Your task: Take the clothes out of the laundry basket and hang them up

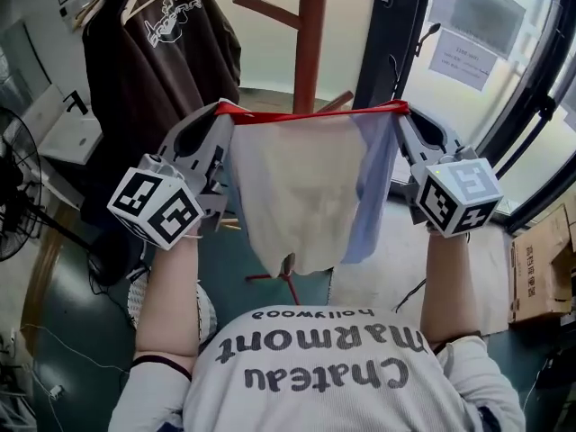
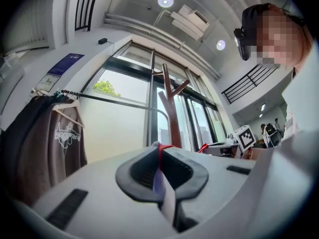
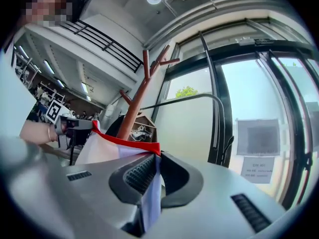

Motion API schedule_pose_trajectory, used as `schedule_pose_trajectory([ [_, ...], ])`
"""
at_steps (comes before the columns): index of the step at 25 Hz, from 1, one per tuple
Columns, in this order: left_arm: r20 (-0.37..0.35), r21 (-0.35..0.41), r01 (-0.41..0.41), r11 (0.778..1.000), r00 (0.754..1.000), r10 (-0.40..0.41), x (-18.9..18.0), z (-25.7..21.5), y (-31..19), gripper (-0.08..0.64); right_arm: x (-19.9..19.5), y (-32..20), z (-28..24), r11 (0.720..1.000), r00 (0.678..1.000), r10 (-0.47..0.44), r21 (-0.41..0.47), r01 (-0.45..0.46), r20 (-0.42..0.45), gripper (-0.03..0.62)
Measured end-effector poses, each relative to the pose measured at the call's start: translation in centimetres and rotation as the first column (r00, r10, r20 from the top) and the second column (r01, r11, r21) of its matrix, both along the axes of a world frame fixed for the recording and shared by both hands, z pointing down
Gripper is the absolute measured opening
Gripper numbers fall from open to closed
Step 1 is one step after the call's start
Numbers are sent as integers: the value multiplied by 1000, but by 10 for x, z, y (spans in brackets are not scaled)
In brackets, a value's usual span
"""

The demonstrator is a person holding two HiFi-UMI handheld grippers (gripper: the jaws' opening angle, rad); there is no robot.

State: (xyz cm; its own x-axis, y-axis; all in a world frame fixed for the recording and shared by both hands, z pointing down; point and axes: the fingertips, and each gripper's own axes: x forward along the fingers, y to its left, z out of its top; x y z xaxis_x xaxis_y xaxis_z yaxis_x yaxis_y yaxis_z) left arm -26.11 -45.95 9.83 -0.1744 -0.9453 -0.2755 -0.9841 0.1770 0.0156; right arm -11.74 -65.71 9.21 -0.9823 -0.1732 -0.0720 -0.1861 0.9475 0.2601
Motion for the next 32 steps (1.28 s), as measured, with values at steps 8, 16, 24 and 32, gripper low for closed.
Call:
schedule_pose_trajectory([
  [8,-107,-76,109,991,987,-117,-32,41,-6,17,-53,-21,49,990,981,-136,-57,130,-138,41],
  [16,-213,-172,187,967,952,-222,-42,98,6,17,-87,-21,99,954,929,-297,-102,281,-220,41],
  [24,-314,-277,203,939,904,-288,-35,162,13,18,-99,-17,167,919,869,-384,-218,327,-313,41],
  [32,-367,-319,187,929,879,-303,-31,197,15,18,-103,-6,210,880,820,-454,-322,350,-349,41],
])
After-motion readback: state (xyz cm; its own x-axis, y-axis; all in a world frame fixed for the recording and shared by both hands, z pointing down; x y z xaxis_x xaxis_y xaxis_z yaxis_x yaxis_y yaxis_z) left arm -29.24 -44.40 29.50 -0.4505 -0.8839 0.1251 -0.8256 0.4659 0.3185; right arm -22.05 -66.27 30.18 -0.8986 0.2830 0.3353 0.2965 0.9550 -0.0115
